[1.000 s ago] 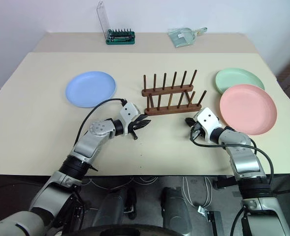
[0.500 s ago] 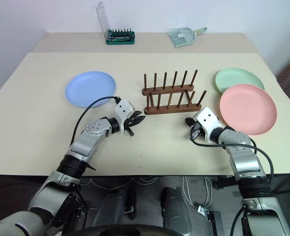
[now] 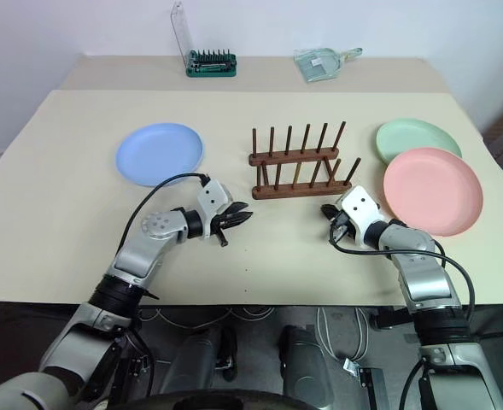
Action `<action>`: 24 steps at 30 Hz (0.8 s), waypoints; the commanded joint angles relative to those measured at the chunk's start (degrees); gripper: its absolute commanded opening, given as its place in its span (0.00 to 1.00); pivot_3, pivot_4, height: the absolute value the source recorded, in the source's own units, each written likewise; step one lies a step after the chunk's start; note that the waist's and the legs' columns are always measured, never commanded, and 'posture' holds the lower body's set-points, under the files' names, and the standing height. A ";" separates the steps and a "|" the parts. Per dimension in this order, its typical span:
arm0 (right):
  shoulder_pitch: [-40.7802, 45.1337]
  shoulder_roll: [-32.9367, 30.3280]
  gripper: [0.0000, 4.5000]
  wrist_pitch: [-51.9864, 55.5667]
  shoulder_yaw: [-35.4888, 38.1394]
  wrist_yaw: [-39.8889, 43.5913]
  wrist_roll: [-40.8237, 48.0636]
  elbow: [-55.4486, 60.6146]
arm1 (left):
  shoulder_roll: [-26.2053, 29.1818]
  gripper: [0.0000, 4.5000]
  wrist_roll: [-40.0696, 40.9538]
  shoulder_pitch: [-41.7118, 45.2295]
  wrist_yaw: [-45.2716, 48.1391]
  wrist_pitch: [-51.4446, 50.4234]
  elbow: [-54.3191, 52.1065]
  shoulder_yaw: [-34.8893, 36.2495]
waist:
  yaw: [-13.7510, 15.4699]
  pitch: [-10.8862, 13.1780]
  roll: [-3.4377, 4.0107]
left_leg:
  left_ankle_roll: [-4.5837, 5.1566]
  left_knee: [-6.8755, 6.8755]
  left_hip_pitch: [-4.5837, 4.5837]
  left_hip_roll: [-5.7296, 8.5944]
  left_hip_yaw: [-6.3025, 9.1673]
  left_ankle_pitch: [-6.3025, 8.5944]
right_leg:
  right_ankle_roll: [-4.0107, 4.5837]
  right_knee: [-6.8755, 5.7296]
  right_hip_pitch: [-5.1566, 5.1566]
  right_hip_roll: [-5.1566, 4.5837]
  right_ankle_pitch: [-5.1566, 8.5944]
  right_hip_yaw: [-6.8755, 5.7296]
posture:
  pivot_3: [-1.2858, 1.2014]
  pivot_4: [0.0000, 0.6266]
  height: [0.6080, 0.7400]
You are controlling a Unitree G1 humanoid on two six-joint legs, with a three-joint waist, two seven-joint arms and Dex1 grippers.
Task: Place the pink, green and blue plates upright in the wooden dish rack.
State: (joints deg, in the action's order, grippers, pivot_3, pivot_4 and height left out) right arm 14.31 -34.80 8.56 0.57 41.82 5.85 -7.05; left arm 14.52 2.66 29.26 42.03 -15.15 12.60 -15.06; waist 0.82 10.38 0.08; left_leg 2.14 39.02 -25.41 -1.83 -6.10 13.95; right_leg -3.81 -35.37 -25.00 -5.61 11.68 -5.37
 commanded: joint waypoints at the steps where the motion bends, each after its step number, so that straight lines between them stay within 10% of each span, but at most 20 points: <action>1: -0.65 0.48 0.01 0.04 0.41 -0.77 0.25 2.51 | -3.07 0.25 -1.64 3.30 -4.00 -0.56 3.72 -0.19 | 0.01 0.00 0.00 | 0.00 0.00 0.00 0.01 0.00 0.00 | 0.00 0.01 0.01 0.00 0.00 0.00 | 0.52 0.24 1.00; 21: -2.57 -3.86 0.01 3.90 5.30 4.19 6.35 9.08 | -3.57 0.25 0.48 2.09 -5.27 3.32 3.67 2.64 | -0.25 0.01 0.01 | 0.02 0.01 0.01 -0.01 0.01 0.00 | -0.02 -0.01 0.00 0.03 0.00 0.00 | 0.52 0.24 1.00; 24: -4.40 -8.37 0.30 8.60 11.06 5.82 10.19 13.48 | -1.20 0.23 5.53 -1.43 0.91 5.00 -3.28 4.09 | -0.18 0.04 0.06 | 0.02 -0.06 -0.05 -0.02 0.00 0.00 | -0.01 0.00 -0.08 0.02 0.00 0.01 | 0.52 0.24 1.00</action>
State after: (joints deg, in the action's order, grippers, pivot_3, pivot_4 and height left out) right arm 10.09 -40.71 15.23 6.66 46.66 13.08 2.28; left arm 12.46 4.67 28.53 39.44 -11.80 14.53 -12.49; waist 0.64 10.43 0.14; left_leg 2.16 38.96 -25.54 -1.85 -6.11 13.95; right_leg -3.82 -35.38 -25.16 -5.60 11.67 -5.36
